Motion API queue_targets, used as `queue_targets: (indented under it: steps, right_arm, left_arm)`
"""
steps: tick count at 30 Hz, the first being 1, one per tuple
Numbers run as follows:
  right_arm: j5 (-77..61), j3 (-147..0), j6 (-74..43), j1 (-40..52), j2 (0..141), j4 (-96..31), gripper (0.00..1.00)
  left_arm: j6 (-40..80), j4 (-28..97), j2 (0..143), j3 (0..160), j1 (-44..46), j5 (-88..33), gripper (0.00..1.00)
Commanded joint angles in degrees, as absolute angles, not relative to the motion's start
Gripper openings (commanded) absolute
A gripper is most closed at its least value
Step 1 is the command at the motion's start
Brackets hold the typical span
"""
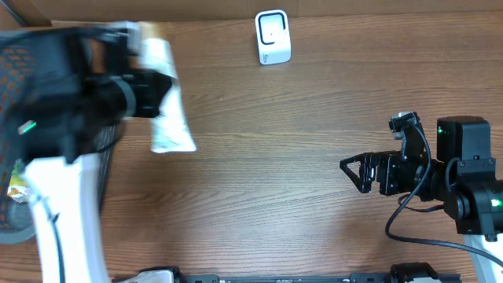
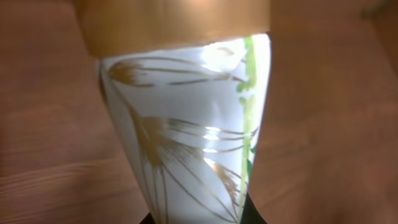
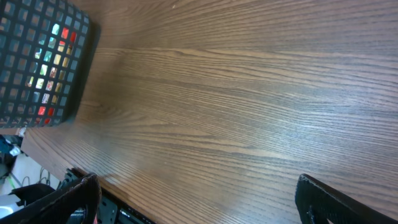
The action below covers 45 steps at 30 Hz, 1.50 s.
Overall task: Scan the item barcode
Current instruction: 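Lift the white tube out and place it on the table center, then reach the left gripper into the basket and grasp the mint-green wipes pack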
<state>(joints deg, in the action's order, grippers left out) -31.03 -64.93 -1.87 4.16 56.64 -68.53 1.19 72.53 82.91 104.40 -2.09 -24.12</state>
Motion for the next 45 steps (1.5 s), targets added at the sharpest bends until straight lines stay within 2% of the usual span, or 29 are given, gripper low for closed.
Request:
queue_targets:
  steps: [1, 9, 16, 20, 23, 28, 34, 39, 45]
  right_arm:
    - [-30.5, -66.0, -1.4, 4.4, 56.4, -68.2, 1.0]
    - [-30.5, -66.0, -1.4, 4.4, 56.4, -68.3, 1.0]
    - [-29.1, -66.0, -1.4, 4.4, 56.4, -68.6, 1.0]
    - [-29.1, -66.0, -1.4, 4.4, 56.4, -69.1, 1.0]
    - [-29.1, -66.0, -1.4, 4.4, 56.4, -69.4, 1.0]
    - [-29.1, -66.0, -1.4, 4.4, 56.4, -70.0, 1.0]
    - [-29.1, -66.0, -1.4, 4.4, 56.4, -70.0, 1.0]
    - [-29.1, -66.0, -1.4, 4.4, 56.4, -70.0, 1.0]
    - [-29.1, -66.0, -1.4, 4.4, 56.4, -70.0, 1.0]
  left_arm:
    - [3.9, 69.6, 87.5, 97.6, 3.2, -24.0, 0.04]
    - [18.1, 56.7, 101.8, 83.9, 14.1, -23.2, 0.04]
    - [23.4, 51.2, 112.2, 82.5, 20.5, -21.6, 0.06]
    - [23.4, 51.1, 114.1, 82.5, 21.8, -21.7, 0.4]
    - [23.3, 52.1, 112.9, 83.5, 21.2, -21.9, 0.54]
    - [20.9, 60.2, 108.9, 93.4, 16.8, -21.8, 0.57]
    - [16.2, 72.7, 101.8, 114.2, 6.6, -19.0, 0.59]
    - [15.0, 79.4, 96.5, 127.8, -5.8, -12.8, 0.74]
    - [15.1, 84.4, 93.4, 129.4, -25.2, -5.5, 0.81]
